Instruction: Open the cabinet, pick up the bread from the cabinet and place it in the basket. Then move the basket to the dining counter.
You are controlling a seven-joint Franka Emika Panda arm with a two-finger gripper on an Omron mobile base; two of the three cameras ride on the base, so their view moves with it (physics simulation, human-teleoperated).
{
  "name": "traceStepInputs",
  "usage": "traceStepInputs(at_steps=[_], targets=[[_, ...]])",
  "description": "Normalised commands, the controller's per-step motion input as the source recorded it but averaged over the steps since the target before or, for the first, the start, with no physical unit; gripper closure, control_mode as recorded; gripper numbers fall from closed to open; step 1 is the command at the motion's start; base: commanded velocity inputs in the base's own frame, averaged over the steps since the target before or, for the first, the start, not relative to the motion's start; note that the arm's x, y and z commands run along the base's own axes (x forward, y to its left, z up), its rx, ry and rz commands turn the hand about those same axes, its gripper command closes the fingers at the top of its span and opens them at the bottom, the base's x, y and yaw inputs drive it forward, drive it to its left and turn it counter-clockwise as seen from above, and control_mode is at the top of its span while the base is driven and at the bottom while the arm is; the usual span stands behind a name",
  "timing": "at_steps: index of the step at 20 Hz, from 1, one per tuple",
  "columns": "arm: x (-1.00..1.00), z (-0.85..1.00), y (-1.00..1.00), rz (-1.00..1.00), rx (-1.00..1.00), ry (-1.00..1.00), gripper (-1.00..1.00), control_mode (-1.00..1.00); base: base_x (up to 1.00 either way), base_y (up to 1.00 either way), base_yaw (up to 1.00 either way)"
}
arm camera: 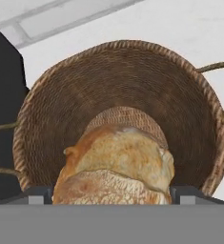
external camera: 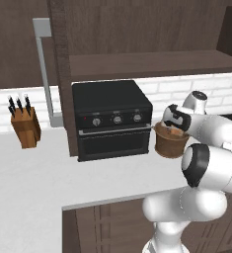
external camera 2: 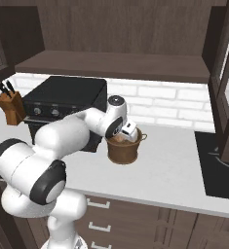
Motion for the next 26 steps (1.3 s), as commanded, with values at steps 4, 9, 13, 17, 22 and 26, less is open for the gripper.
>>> traceStepInputs(at_steps=[4, 9, 13, 17, 22, 26], targets=[[0.21, -0.38, -0.01, 0.02, 0.00, 0.00, 1.00, -1.00, 0.00, 0.00, 0.00], [0.17, -0.12, -0.01, 0.02, 0.00, 0.00, 1.00, -1.00, 0.00, 0.00, 0.00], [0.22, -0.14, -0.02, 0.02, 0.00, 0.00, 1.00, -1.00, 0.00, 0.00, 0.00], [0.33, -0.09, 0.00, 0.01, 0.00, 0.00, 1.00, -1.00, 0.00, 0.00, 0.00], [0.12, -0.17, -0.02, 0.01, 0.00, 0.00, 1.00, -1.00, 0.00, 0.00, 0.00], [0.01, -0.37, 0.00, 0.00, -0.02, 0.00, -1.00, -1.00, 0.00, 0.00, 0.00]])
